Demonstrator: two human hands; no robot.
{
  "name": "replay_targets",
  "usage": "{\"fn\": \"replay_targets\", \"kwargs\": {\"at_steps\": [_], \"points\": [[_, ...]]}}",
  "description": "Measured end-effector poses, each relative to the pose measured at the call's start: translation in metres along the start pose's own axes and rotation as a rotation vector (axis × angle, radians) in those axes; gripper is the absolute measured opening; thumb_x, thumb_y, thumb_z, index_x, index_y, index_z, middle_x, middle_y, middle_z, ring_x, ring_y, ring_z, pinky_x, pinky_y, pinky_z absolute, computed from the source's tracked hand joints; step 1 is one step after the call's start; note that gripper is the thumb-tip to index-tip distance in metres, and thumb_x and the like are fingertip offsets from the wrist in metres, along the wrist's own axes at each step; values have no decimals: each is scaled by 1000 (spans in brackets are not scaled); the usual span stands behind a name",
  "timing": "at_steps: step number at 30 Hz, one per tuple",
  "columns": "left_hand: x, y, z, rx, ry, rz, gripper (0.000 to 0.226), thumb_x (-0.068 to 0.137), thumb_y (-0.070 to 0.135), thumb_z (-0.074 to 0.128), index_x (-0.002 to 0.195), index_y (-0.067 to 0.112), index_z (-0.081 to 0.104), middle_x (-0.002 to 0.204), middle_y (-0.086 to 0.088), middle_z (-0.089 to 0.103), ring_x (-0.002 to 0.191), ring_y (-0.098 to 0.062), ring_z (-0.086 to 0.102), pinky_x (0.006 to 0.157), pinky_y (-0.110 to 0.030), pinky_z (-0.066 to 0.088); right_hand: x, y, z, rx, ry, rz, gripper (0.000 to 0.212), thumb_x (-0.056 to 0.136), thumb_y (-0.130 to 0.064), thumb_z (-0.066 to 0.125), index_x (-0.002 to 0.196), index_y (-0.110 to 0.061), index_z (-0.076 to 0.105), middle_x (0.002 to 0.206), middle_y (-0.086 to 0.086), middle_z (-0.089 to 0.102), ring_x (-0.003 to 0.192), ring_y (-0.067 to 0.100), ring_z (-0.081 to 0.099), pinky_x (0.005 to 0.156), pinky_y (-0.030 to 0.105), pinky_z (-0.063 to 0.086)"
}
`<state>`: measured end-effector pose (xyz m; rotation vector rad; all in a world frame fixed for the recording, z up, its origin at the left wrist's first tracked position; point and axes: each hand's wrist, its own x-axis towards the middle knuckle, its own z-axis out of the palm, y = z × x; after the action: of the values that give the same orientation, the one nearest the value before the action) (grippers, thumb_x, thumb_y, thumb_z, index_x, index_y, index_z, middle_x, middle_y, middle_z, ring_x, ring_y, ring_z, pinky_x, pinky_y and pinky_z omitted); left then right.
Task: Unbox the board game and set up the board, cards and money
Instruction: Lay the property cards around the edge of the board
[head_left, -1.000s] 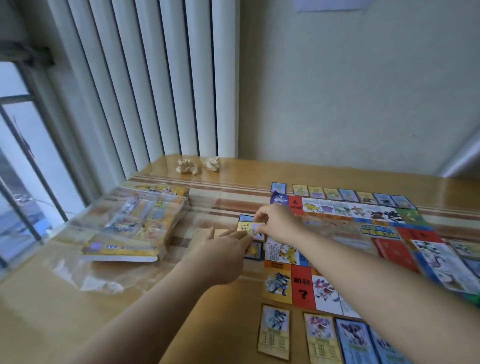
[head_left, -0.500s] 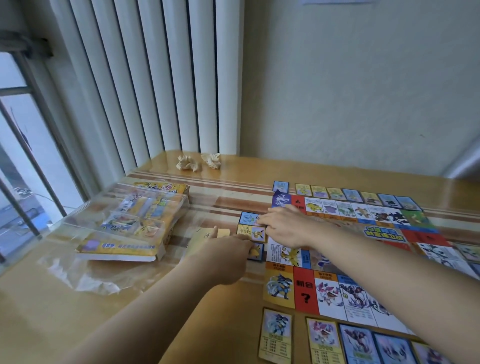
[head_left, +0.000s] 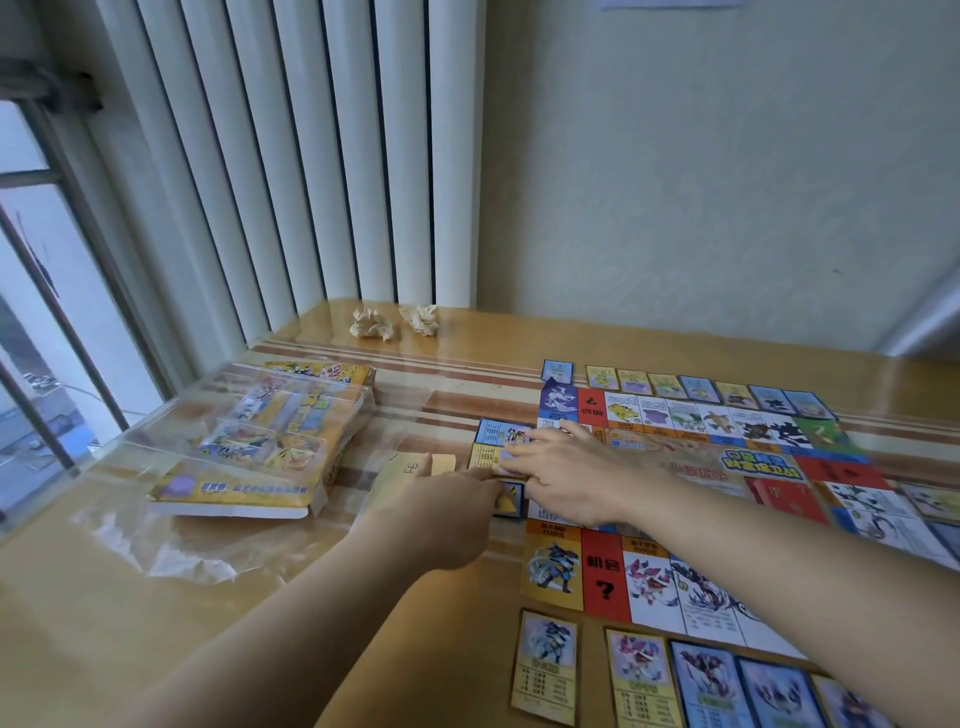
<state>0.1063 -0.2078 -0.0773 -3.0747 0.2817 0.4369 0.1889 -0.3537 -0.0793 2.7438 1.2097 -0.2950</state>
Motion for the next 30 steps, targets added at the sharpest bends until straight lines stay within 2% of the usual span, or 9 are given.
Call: {"fn": "replay_targets", "kwargs": {"at_steps": [10,15,17,18,20,22,24,26,30], "points": [[-3,3,0,28,-22,-13,55,94,4,34,147,17,28,155,2,22,140,-20,29,115,-55,3,-8,-10,1,13,8,25,48,100,-26,27,148,-27,30,159,-5,18,147,17,7,118,49,-3],[-5,5,-3,31,-18,-9,56,93,3,35,147,17,29,155,2,24,140,-20,29,116,-54,3,-10,-9,-4,43,42,31,47,101,-26,26,148,-26,31,157,-7,22,146,16,11,118,45,0],[-5,0,-8,-6,52,-3,55,93,1,36,145,18,33,153,2,28,138,-19,33,116,-52,8,-11,-5,-13,122,124,47,47,102,-25,25,148,-28,31,155,-8,26,145,15,16,119,42,5],[-5,-4,-13,-70,120,-6,51,94,2,36,142,18,37,148,1,36,132,-19,41,116,-48,18,-13,-1,-20,197,182,66,46,102,-24,26,147,-28,32,153,-6,32,142,15,24,118,41,12],[-7,-10,-28,-313,272,-8,36,100,9,35,133,17,47,128,-3,56,109,-17,57,100,-36,45,-22,7,-39,430,291,119,43,102,-21,30,144,-26,39,135,-1,54,120,19,52,107,38,35],[-11,-13,-42,-652,338,7,31,102,21,35,129,15,50,114,-6,62,94,-15,63,88,-32,53,-34,12,-59,641,376,147,38,102,-20,34,138,-22,48,118,-3,64,101,26,63,93,33,46],[-16,-11,-48,-1149,289,41,34,99,35,38,120,12,54,104,-8,62,82,-15,63,83,-33,56,-48,15,-74,764,430,156,33,101,-17,38,127,-19,58,114,-6,66,107,16,61,93,26,44],[-21,-7,-50,-1608,168,75,59,86,56,38,111,6,56,90,-9,62,71,-16,60,71,-29,58,-59,16,-81,861,456,143,28,100,-17,42,117,-18,64,102,-10,70,101,5,61,86,16,44],[-16,0,-45,-2024,37,90,89,73,79,24,106,4,59,76,-9,63,59,-17,58,55,-26,53,-74,14,-85,960,474,136,24,100,-21,45,106,-20,68,93,-10,72,92,5,64,77,13,44]]}}
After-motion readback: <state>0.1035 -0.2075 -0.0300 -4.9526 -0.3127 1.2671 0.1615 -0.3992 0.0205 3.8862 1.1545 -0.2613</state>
